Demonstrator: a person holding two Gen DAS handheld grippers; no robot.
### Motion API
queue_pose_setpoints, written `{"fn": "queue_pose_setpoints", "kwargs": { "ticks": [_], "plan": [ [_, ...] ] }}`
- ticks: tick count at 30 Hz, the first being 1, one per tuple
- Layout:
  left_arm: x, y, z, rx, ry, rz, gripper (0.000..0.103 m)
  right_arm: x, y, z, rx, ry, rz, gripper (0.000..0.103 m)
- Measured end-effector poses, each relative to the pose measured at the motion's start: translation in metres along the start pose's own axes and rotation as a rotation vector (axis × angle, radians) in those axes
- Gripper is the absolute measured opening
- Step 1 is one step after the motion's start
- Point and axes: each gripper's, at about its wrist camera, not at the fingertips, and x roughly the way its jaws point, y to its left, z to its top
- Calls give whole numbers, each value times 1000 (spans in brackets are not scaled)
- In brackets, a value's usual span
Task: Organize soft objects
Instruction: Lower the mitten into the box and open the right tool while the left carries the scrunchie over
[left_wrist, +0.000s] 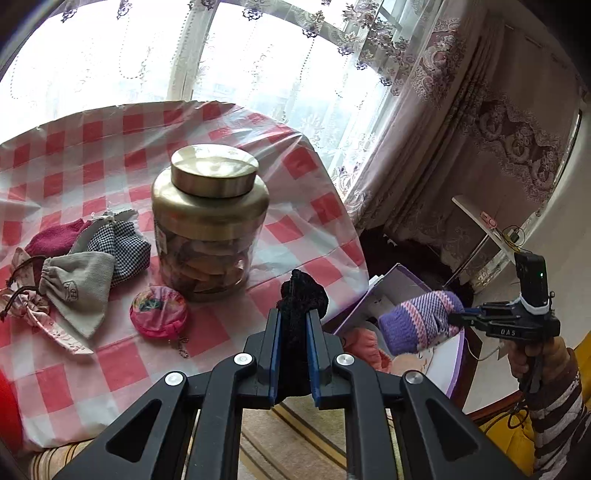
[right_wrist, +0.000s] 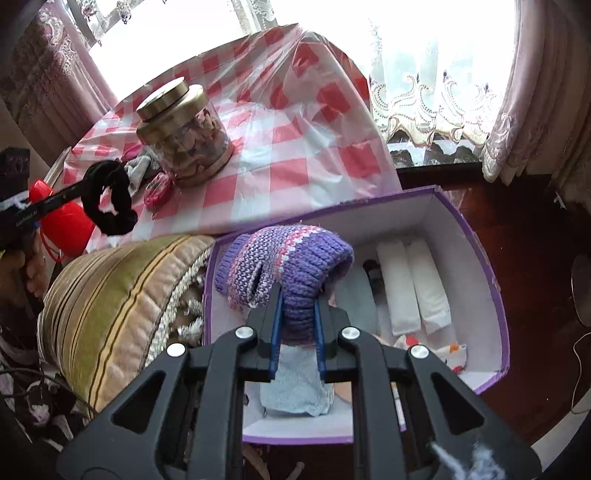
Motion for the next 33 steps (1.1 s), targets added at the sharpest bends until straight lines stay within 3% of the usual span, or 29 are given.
{"fn": "queue_pose_setpoints", "kwargs": {
  "ticks": [7,12,16,20,23,25,27,33],
  "plan": [
    [7,-32,6,46,10,-41,14,31,-3,-51,-98,207,71,18],
    [12,-59,12,83,21,-75,14,56,0,-69,-208,326,97,18],
    [22,-80,17,108,38,-105,14,84,-2,-82,-314,438,24,19],
    [35,-104,19,142,64,-143,14,109,-12,-89,-323,509,-4,25],
    [48,-120,19,162,95,-173,13,112,-19,-92,-302,510,-24,38],
    [60,-128,17,157,132,-205,13,104,-25,-92,-269,479,-22,61],
    [74,-136,13,149,176,-234,13,89,-34,-90,-239,427,-47,66],
    [111,-171,1,179,274,-293,14,33,-67,-81,-112,254,-126,70]
  ]
}}
